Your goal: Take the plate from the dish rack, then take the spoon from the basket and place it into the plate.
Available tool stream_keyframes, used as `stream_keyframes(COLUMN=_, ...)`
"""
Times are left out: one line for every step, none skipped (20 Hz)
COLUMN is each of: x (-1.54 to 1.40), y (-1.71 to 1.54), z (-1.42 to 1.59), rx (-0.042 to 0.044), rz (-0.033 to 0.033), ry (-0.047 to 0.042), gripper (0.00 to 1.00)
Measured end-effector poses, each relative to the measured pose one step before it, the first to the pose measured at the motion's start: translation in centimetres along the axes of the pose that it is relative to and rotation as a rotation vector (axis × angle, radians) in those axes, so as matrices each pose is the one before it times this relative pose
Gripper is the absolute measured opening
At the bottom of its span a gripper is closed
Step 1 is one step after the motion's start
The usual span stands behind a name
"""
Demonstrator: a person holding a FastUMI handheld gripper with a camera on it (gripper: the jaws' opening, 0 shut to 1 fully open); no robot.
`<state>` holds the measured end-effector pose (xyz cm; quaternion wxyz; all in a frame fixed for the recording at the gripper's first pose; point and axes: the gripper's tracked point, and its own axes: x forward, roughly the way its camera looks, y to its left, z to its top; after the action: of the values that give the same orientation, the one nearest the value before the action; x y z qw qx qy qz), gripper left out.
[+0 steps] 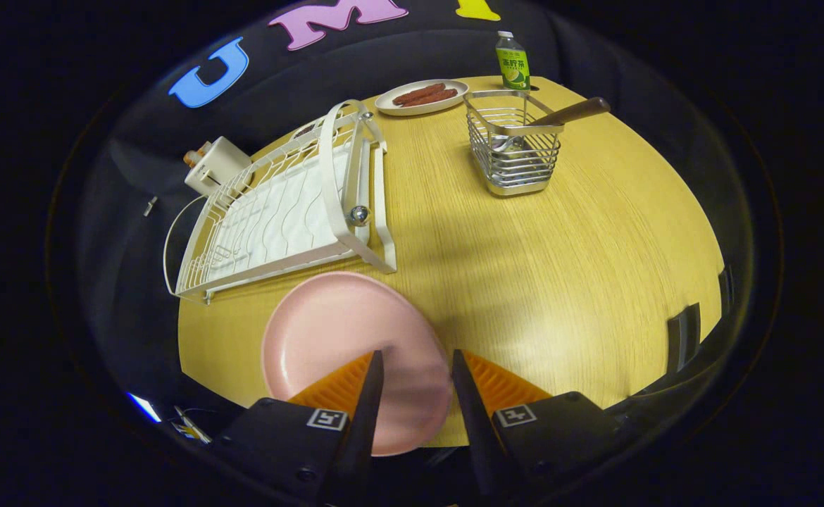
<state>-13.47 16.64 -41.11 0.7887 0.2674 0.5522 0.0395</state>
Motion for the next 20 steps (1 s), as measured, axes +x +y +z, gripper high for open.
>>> stream_keyframes(x=-0.031, y=-0.167, z=0.136, rx=0.00401, rz=-0.00045, ry=-0.00543, gripper=0.69)
stream_keyframes(x=-0.180, y=-0.186, z=0.129, rx=-0.00680, rz=-0.00085, ry=-0.00463, gripper=0.72)
stream_keyframes(x=-0.331, y=-0.180, z=0.096, rx=-0.01358, rz=-0.00039, ry=-0.00723, gripper=0.80)
stream_keyframes(x=-0.380, y=-0.215, z=0.282, rx=-0.01127, rz=0.00000, ry=-0.01481, gripper=0.82)
stream_keyframes(x=-0.520, y=-0.135, z=0.374, rx=-0.01428, rz=0.00486, ry=-0.01677, gripper=0.84)
stream_keyframes(x=-0.573, y=-0.044, z=0.504, rx=-0.01236, rz=0.00921, ry=-0.01776, gripper=0.85)
stream_keyframes(x=-0.636, y=-0.069, z=0.577, rx=-0.01276, rz=0.01043, ry=-0.02281, gripper=0.86)
stream_keyframes(x=-0.812, y=0.007, z=0.792, rx=-0.01841, rz=0.01215, ry=-0.02326, gripper=0.87)
stream_keyframes(x=-0.916, y=-0.028, z=0.917, rx=-0.02236, rz=0.01009, ry=-0.03104, gripper=0.88)
stream_keyframes(x=-0.897, y=-0.031, z=1.160, rx=-0.02496, rz=0.00935, ry=-0.03542, gripper=0.88)
stream_keyframes(x=-0.956, y=-0.182, z=1.148, rx=-0.02645, rz=0.00467, ry=-0.03454, gripper=0.88)
stream_keyframes(x=-0.817, y=-0.171, z=1.312, rx=-0.02452, rz=0.00517, ry=-0.03598, gripper=0.88)
stream_keyframes(x=-0.846, y=-0.226, z=1.434, rx=-0.02414, rz=0.00052, ry=-0.03923, gripper=0.88)
stream_keyframes(x=-0.693, y=-0.426, z=1.423, rx=-0.02519, rz=-0.00210, ry=-0.03441, gripper=0.88)
stream_keyframes(x=-0.642, y=-0.437, z=1.278, rx=-0.02255, rz=-0.00155, ry=-0.03223, gripper=0.88)
stream_keyframes(x=-0.451, y=-0.524, z=1.103, rx=-0.02219, rz=-0.00463, ry=-0.02716, gripper=0.88)
stream_keyframes(x=-0.303, y=-0.689, z=1.021, rx=-0.01876, rz=-0.00880, ry=-0.02224, gripper=0.88)
stream_keyframes(x=-0.189, y=-0.835, z=0.729, rx=-0.01787, rz=-0.01115, ry=-0.01344, gripper=0.88)
stream_keyframes(x=-0.067, y=-0.835, z=0.515, rx=-0.01524, rz=-0.01076, ry=-0.00730, gripper=0.88)
stream_keyframes(x=0.042, y=-0.839, z=0.504, rx=-0.01069, rz=-0.00869, ry=-0.00829, gripper=0.88)
